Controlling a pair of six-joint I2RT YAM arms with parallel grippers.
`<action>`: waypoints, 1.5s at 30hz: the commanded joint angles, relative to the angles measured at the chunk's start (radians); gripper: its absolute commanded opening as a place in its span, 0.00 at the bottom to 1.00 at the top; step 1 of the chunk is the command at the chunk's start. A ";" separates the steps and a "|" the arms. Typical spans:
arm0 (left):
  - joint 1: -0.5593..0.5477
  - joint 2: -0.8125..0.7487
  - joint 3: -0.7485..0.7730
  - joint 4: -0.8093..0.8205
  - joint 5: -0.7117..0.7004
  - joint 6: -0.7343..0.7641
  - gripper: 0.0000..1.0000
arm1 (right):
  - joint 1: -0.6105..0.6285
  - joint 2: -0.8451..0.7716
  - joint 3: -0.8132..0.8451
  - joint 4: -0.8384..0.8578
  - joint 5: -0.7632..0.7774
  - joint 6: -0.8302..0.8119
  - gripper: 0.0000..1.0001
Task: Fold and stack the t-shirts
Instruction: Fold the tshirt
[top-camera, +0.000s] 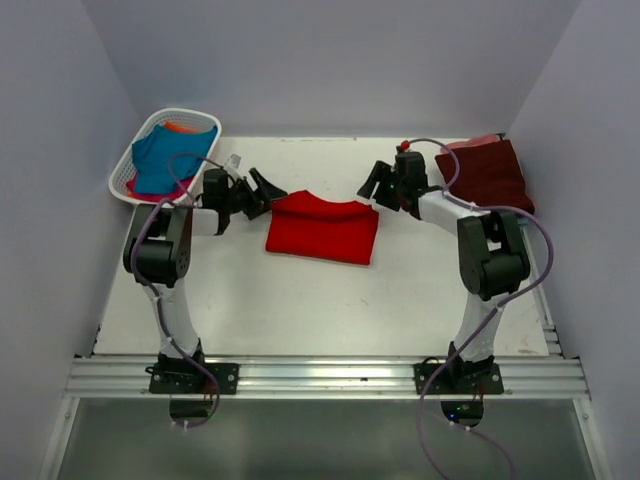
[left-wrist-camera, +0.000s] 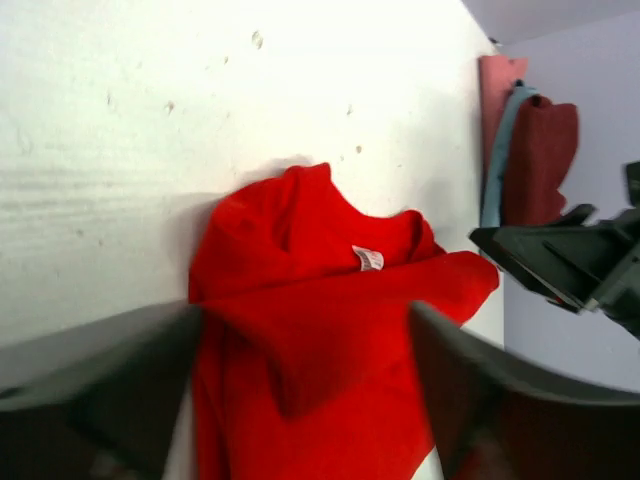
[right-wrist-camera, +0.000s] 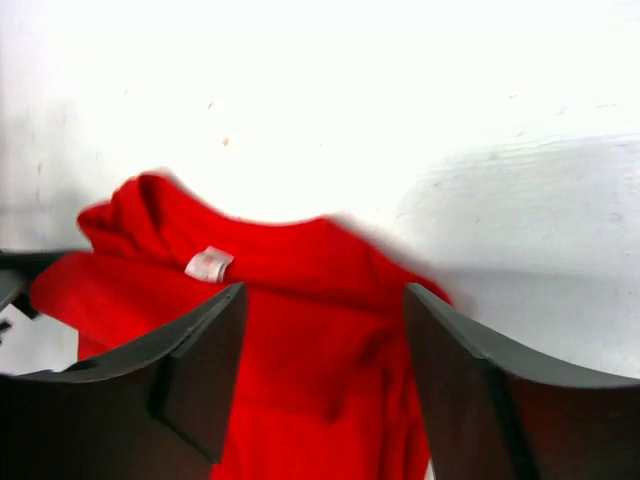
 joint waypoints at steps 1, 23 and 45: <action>0.035 0.014 0.054 0.320 0.131 -0.118 1.00 | -0.003 -0.025 0.018 0.040 0.104 0.012 0.72; 0.005 -0.153 -0.081 0.224 0.162 0.032 0.83 | 0.002 -0.101 -0.105 0.117 -0.254 0.032 0.00; -0.242 0.141 0.094 0.015 0.030 0.095 0.00 | 0.000 -0.182 -0.371 0.033 -0.012 -0.066 0.99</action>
